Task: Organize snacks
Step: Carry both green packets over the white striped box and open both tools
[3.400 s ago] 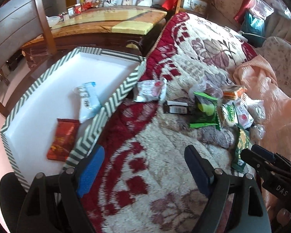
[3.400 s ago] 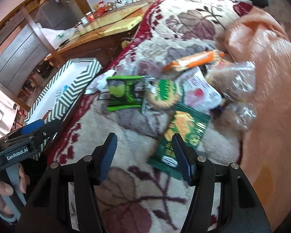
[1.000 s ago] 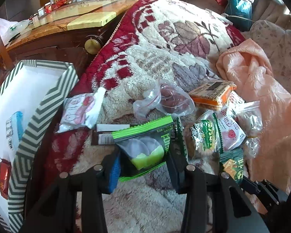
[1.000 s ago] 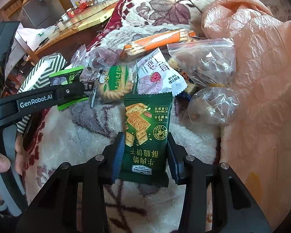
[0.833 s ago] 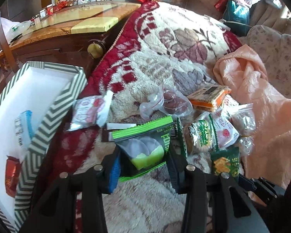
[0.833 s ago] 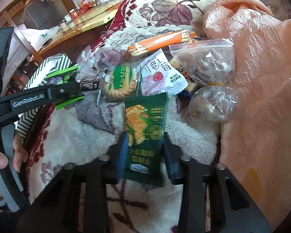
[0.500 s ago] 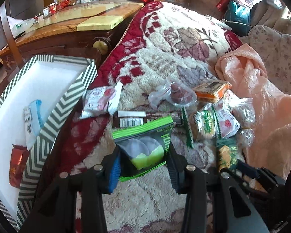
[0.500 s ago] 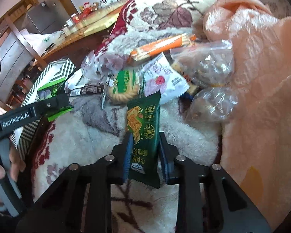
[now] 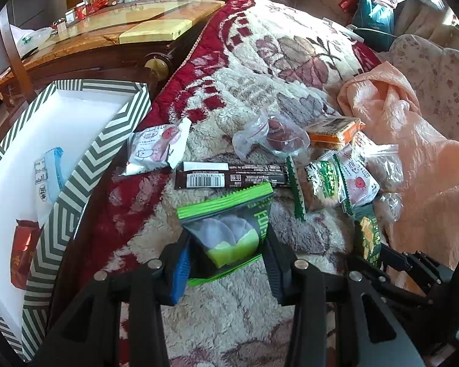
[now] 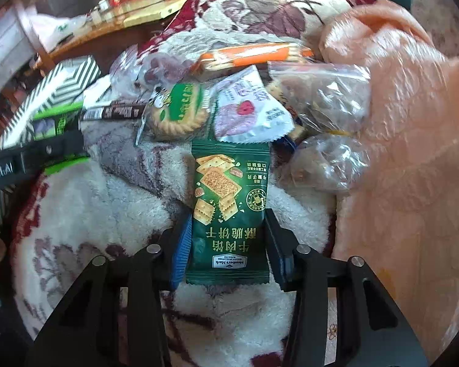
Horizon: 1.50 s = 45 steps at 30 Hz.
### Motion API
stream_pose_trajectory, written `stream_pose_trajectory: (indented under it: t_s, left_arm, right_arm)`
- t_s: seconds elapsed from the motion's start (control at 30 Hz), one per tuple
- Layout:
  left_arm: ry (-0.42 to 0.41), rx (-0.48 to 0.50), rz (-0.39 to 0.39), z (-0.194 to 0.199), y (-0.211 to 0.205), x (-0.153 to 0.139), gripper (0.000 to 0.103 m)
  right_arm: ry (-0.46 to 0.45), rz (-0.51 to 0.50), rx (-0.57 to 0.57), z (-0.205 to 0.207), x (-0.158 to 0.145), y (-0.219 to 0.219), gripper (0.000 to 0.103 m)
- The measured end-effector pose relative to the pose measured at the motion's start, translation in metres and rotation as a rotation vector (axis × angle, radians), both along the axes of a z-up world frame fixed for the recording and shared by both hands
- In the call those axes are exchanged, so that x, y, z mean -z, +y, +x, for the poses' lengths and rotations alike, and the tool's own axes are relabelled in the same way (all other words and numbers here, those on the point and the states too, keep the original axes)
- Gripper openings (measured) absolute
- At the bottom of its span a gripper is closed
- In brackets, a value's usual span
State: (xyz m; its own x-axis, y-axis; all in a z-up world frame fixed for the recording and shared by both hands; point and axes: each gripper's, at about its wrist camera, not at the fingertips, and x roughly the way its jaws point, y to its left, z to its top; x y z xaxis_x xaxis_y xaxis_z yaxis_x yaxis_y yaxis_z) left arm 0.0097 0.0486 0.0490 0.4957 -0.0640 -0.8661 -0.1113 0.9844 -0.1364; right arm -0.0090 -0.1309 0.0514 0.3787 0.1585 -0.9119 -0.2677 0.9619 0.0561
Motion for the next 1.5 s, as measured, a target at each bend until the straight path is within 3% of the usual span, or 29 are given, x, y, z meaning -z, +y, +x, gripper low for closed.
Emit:
stream_pose_trajectory:
  t_s: [0.13, 0.53, 1.5]
  left_arm:
    - [-0.021, 0.001, 0.005, -0.005, 0.003, -0.009, 0.045]
    - [-0.088, -0.043, 0.054, -0.022, 0.026, -0.034, 0.045]
    - [-0.112, -0.300, 0.087, -0.064, 0.156, -0.046, 0.045]
  right_arm:
    - [0.004, 0.061, -0.001, -0.002, -0.009, -0.004, 0.042]
    - [-0.023, 0.111, -0.072, -0.008, -0.033, 0.034, 0.042]
    - [-0.040, 0.102, -0.363, -0.002, -0.059, 0.194, 0.042]
